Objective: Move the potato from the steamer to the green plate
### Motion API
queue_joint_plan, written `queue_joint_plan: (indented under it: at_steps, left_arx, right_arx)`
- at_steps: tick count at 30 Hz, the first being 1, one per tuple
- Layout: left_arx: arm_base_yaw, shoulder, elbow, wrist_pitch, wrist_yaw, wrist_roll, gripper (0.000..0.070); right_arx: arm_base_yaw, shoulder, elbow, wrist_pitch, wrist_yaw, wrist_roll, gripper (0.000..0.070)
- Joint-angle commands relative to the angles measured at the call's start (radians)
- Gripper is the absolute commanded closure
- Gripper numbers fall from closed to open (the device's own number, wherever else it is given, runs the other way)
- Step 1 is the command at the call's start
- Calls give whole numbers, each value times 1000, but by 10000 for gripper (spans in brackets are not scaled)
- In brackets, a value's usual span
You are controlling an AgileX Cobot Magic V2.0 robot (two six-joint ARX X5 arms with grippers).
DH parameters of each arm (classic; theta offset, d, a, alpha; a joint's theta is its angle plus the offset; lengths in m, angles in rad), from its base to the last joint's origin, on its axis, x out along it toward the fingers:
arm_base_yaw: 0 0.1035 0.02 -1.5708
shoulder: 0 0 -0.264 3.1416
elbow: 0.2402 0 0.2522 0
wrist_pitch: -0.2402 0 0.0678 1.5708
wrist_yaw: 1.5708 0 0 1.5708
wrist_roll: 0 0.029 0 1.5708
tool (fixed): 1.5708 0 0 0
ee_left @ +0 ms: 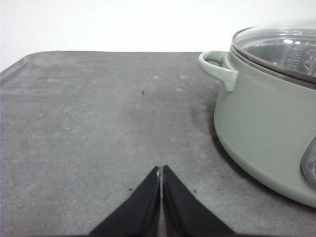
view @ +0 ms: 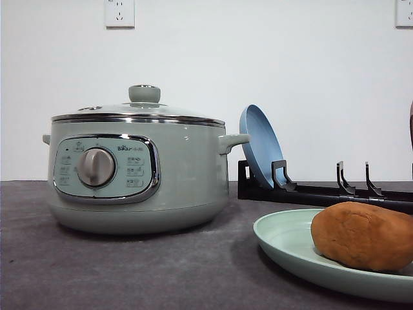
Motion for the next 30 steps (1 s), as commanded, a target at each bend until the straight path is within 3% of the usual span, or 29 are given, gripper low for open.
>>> queue_joint_plan:
  at_steps: [1, 30]
  left_arx:
    - [2, -2, -21, -7, 4, -7, 700]
    - [2, -2, -21, -7, 4, -7, 700]
  right_arx:
    - [-2, -1, -5, 5, 3, -5, 687]
    - [-2, -1, -5, 5, 3, -4, 687]
